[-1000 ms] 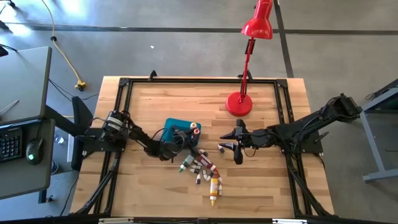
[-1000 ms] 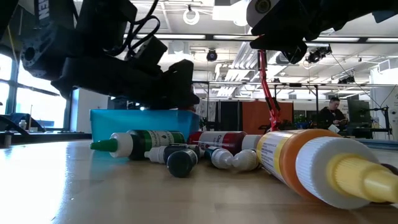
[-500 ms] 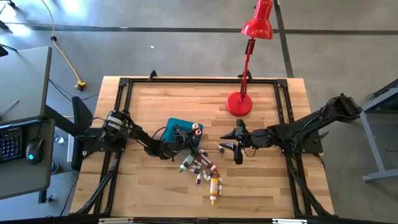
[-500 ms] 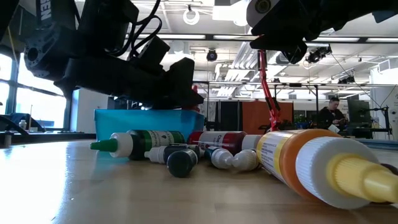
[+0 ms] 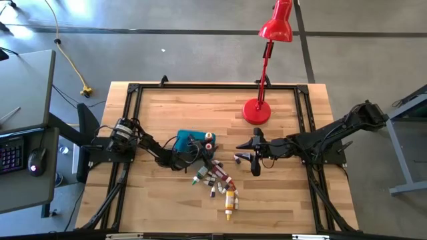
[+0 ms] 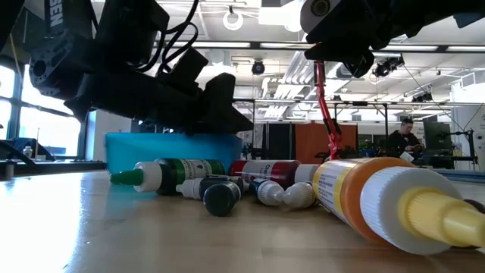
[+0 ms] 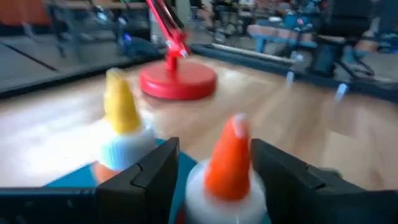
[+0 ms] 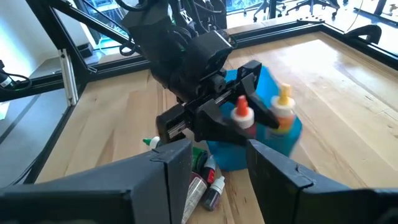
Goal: Pick & Place food coloring
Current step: Put the large orange food coloring into the blue bin, then adjust the large yellow food coloring in the blue bin
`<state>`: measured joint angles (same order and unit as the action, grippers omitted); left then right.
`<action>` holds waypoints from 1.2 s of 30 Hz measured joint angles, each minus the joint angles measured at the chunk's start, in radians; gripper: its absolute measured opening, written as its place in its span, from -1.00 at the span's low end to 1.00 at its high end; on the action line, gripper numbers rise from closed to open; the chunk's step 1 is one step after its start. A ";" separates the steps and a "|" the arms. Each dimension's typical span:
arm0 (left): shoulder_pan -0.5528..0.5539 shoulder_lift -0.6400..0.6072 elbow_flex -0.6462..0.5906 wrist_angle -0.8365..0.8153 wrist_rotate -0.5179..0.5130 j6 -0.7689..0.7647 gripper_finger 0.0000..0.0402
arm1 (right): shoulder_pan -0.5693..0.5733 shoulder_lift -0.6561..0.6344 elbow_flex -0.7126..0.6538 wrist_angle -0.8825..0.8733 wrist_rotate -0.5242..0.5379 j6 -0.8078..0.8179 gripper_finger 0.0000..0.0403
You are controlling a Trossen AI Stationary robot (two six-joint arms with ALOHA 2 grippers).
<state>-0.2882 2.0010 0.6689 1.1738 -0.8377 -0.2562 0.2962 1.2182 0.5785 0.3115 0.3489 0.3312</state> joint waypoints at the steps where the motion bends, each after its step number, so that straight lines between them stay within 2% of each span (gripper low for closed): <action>1: -0.001 0.000 0.001 0.002 0.012 0.002 -0.02 | 0.000 0.000 0.000 0.000 0.000 -0.004 -0.28; 12: -0.002 -0.056 0.006 0.024 0.042 0.054 -0.02 | 0.000 0.000 0.000 0.000 0.000 -0.037 -0.28; 17: -0.002 -0.104 0.006 0.026 0.044 0.146 -0.02 | 0.000 0.000 0.000 0.000 0.000 -0.037 -0.28; 26: -0.019 -0.324 0.006 -0.007 0.137 0.355 -0.02 | 0.000 0.000 0.000 0.000 0.000 -0.037 -0.28; 28: -0.037 -0.400 0.007 -0.106 0.106 0.408 -0.02 | 0.000 0.000 0.000 0.000 0.000 -0.037 -0.28; 32: -0.085 -0.546 0.007 -0.466 -0.063 0.415 -0.07 | 0.000 0.000 0.000 0.000 0.000 -0.037 -0.28; 34: -0.109 -0.601 0.007 -0.671 -0.113 0.314 -0.15 | 0.000 0.000 0.000 0.000 0.000 -0.037 -0.28; 36: -0.127 -0.638 0.007 -0.859 -0.105 0.158 -0.28 | 0.000 0.000 0.000 0.000 0.000 -0.037 -0.28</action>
<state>-0.4155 1.3632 0.6762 0.3147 -0.9423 -0.0978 0.2958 1.2179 0.5785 0.3119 0.3489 0.2939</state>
